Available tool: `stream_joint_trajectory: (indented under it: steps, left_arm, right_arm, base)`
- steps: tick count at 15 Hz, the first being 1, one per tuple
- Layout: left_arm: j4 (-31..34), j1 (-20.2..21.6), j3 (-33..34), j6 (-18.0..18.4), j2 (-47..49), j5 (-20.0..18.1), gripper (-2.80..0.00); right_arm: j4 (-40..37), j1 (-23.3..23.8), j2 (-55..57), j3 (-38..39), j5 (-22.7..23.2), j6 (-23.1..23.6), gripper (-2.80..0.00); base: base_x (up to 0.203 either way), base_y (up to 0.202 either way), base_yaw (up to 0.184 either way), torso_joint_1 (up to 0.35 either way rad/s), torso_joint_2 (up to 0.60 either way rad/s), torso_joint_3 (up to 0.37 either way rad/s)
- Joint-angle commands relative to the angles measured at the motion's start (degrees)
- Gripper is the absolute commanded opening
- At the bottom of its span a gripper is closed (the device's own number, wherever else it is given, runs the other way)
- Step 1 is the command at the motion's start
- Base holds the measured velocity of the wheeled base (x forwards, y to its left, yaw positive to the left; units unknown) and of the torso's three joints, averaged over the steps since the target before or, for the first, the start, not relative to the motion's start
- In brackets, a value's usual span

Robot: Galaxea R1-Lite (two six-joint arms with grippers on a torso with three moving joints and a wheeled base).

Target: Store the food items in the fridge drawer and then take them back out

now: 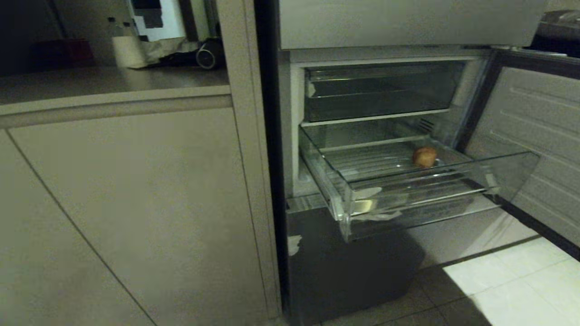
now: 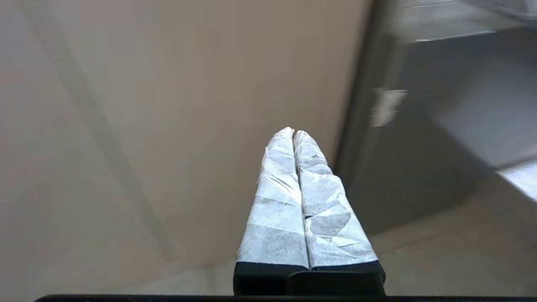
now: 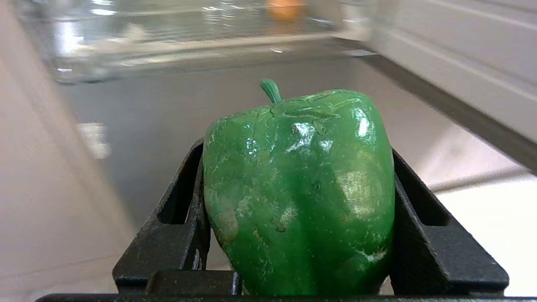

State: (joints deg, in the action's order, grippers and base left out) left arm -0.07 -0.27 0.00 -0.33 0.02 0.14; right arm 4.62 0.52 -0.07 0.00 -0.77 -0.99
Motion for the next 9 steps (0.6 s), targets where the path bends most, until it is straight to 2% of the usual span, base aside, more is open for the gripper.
stream_joint_trajectory:
  steps: [1, 5, 9]
  left_arm:
    - [0.0, 0.0, 0.0, 0.0, 0.1, 0.0, -2.80]
    - [0.0, 0.0, 0.0, 0.0, 0.1, 0.0, -2.80]
    - [0.0, 0.0, 0.0, 0.0, 0.1, 0.0, -2.80]
  right_arm:
    - [0.0, 0.0, 0.0, 1.8, 0.0, 0.0, -2.80]
    - [0.0, 0.0, 0.0, 1.8, 0.3, 0.7, -2.80]
    - [2.2, -0.1, 0.8, -0.5, 0.1, 2.5, -2.80]
  base:
    - [-0.003, -0.007, 0.178, 0.001, 0.00, -0.001]
    - [0.001, -0.006, 0.152, 0.002, 0.00, 0.001]
    - [0.001, -0.002, 0.015, 0.001, 0.00, 0.000]
